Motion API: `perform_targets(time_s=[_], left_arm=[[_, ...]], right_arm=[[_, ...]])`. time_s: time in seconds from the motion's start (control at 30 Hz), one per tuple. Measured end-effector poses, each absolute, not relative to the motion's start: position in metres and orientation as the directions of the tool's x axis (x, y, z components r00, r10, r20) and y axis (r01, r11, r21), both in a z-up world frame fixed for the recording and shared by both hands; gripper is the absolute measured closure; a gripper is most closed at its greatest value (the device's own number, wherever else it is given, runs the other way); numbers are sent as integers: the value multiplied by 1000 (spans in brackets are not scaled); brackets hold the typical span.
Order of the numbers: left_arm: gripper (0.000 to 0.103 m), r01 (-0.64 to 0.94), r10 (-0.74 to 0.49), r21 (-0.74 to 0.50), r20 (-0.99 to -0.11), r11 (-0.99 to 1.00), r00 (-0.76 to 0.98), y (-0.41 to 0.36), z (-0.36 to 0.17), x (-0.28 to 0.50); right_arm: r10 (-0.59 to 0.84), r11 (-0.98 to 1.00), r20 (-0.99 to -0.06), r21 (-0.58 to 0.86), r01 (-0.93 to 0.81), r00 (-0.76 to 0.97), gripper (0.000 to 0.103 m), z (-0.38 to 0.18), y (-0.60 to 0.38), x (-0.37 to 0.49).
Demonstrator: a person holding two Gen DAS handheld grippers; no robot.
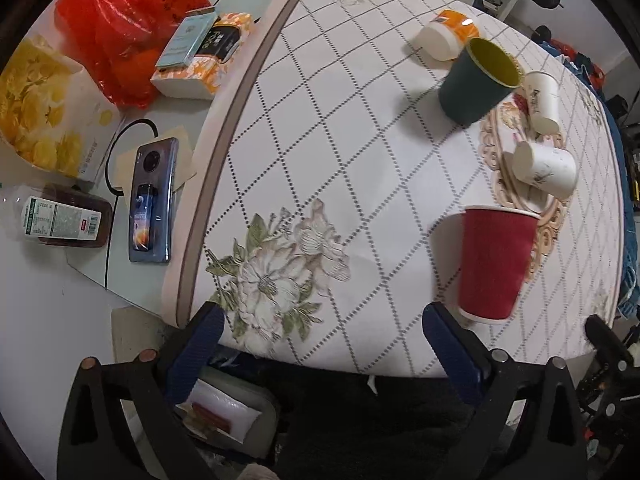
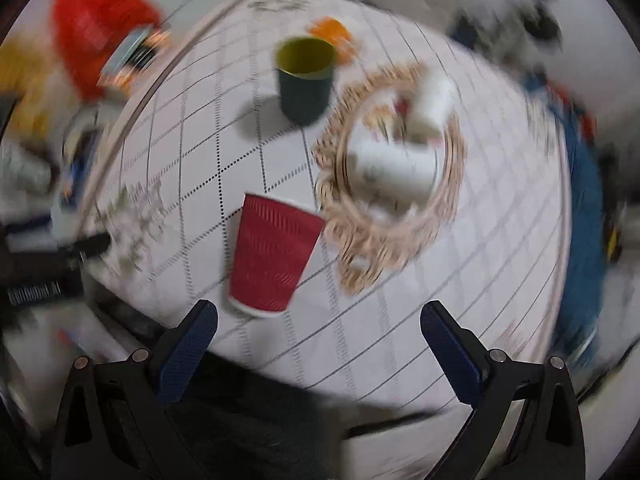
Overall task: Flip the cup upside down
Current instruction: 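Set the red cup down upright and open the left gripper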
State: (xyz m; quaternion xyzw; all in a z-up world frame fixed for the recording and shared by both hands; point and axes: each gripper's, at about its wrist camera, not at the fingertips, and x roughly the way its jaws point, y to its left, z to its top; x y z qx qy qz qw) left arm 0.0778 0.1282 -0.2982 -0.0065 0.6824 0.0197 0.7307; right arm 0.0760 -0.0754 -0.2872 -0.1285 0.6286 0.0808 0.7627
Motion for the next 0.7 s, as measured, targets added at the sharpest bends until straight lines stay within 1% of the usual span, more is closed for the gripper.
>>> perform_targets(time_s=[0.07, 0.13, 0.17, 0.23, 0.27, 0.33, 0.4, 0.5, 0.6, 0.7], left_arm=[[1, -49, 28, 24, -996, 999, 86, 135, -305, 77], [1, -61, 22, 18, -997, 998, 71, 140, -315, 77], [1, -63, 26, 21, -997, 998, 66, 141, -319, 77], [1, -70, 33, 28, -998, 997, 59, 142, -327, 78], [1, -75, 33, 29, -998, 997, 50, 143, -332, 78], [1, -101, 27, 24, -999, 995, 32, 145, -340, 78], [1, -124, 15, 12, -1000, 992, 19, 146, -348, 79], [1, -151, 12, 11, -1000, 988, 4, 148, -358, 81], [1, -181, 9, 12, -1000, 983, -17, 151, -370, 82], [1, -204, 4, 12, -999, 979, -39, 154, -380, 82]], right_arm=[[-112, 874, -963, -212, -438, 243, 0, -288, -58, 76], [-175, 731, -942, -319, -603, 285, 0, -294, -38, 71], [-212, 624, -923, -382, -682, 322, 0, -299, -28, 66], [-266, 392, -875, -481, -784, 404, 0, -312, -13, 53], [-275, 246, -848, -518, -819, 454, 0, -320, -6, 44], [-249, -19, -811, -542, -840, 529, 0, -334, 2, 26], [-221, -272, -791, -512, -815, 571, 0, -352, 3, 9], [-173, -553, -776, -433, -712, 606, 0, -374, -1, -8], [-79, -770, -759, -366, -524, 646, 0, -393, -13, -23], [-2, -896, -753, -291, -335, 659, 0, -409, -29, -31]])
